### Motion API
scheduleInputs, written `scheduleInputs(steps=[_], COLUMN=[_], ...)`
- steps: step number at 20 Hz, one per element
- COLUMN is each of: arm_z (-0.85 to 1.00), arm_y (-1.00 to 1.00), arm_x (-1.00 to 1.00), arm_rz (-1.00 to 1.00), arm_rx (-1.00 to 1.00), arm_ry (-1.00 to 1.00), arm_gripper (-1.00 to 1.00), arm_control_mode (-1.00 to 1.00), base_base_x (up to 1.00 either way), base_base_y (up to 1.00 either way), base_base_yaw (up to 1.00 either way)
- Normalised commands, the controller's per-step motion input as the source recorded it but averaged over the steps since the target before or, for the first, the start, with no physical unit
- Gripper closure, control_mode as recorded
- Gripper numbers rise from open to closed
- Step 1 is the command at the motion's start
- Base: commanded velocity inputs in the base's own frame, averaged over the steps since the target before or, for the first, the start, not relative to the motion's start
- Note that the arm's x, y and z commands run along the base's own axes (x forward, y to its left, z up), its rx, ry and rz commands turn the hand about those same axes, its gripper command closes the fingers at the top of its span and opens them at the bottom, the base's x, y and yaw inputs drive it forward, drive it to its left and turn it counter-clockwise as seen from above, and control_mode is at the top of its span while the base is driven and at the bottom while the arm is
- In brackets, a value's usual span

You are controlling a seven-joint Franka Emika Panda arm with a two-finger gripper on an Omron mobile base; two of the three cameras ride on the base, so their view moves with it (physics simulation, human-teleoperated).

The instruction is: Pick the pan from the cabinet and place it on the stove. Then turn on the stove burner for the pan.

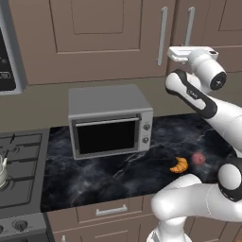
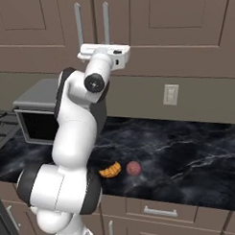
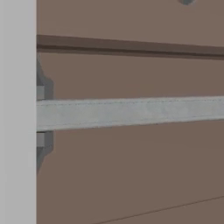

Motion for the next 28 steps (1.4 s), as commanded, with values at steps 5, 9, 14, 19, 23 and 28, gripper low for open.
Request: scheduleInputs(steps=[5,9,14,19,23,28], arm_z=[0.00,0.00,0.00,0.00,0.00,0.00], arm_y=[-0.02,-0.29,-0.32,-0.44,-0.53,-0.70], arm_x=[-0.02,-0.44,-0.67,-0.59,-0.48,-0.42], arm_rz=[0.00,0.00,0.00,0.03,0.09,0.12], arm_rx=[0.00,0.00,0.00,-0.02,0.00,0.00], arm_ry=[0.00,-0.01,0.00,0.00,0.00,0.00], arm_gripper=[1.00,1.00,1.00,1.00,1.00,1.00], arm_control_mode=[-1.00,-1.00,-1.00,-1.00,-1.00,-1.00], base_base_x=[0.00,0.00,0.00,0.00,0.00,0.00], base_base_y=[0.00,0.00,0.00,0.00,0.00,0.00], base_base_yaw=[0.00,0.00,0.00,0.00,0.00,0.00])
